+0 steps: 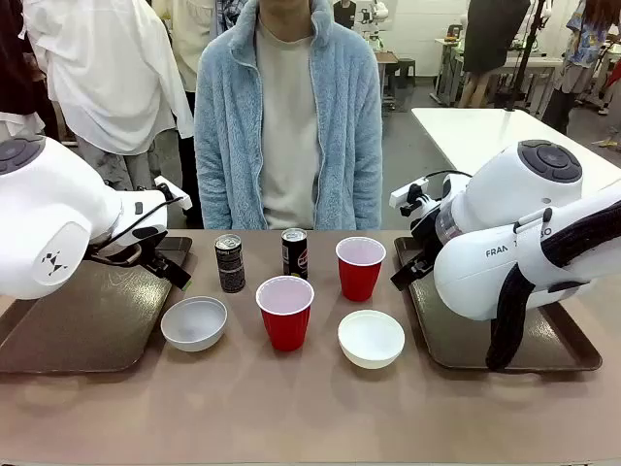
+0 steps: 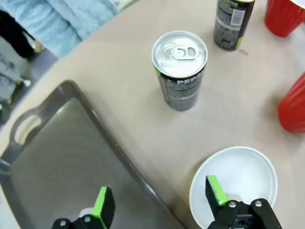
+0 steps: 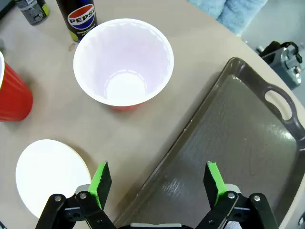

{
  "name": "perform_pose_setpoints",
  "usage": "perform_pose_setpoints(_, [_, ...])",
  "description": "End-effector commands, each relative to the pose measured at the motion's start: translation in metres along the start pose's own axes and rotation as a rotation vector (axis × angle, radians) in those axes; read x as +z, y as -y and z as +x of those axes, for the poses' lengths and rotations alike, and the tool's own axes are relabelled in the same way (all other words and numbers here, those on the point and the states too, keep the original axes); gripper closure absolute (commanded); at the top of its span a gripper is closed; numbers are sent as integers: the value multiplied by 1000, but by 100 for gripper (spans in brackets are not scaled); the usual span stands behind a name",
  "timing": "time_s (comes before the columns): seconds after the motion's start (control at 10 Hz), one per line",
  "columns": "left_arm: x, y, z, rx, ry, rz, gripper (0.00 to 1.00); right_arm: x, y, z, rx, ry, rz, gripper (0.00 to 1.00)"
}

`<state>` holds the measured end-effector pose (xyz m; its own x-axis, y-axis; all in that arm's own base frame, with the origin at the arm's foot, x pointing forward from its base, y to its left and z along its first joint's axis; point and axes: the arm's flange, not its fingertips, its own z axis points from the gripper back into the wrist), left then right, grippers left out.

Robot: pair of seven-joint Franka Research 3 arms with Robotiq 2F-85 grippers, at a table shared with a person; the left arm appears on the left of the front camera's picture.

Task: Prepare tableware on both trays.
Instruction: Pick up a Picnic Bowl from the table and place it on a Handle tray.

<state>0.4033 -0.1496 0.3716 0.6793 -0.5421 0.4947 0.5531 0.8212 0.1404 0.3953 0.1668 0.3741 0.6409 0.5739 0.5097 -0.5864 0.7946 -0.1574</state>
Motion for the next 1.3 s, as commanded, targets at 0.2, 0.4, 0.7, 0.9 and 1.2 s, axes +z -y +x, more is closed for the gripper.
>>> perform_pose_setpoints(0.2, [0,0,0,0,0,0,0,0,0,0,0,0,0,0])
perform_pose_setpoints(0.4, [0,0,0,0,0,0,0,0,0,0,0,0,0,0])
perform_pose_setpoints(0.7, [0,0,0,0,0,0,0,0,0,0,0,0,0,0])
perform_pose_setpoints(0.9, [0,0,0,0,0,0,0,0,0,0,0,0,0,0])
perform_pose_setpoints(1.2, [0,0,0,0,0,0,0,0,0,0,0,0,0,0])
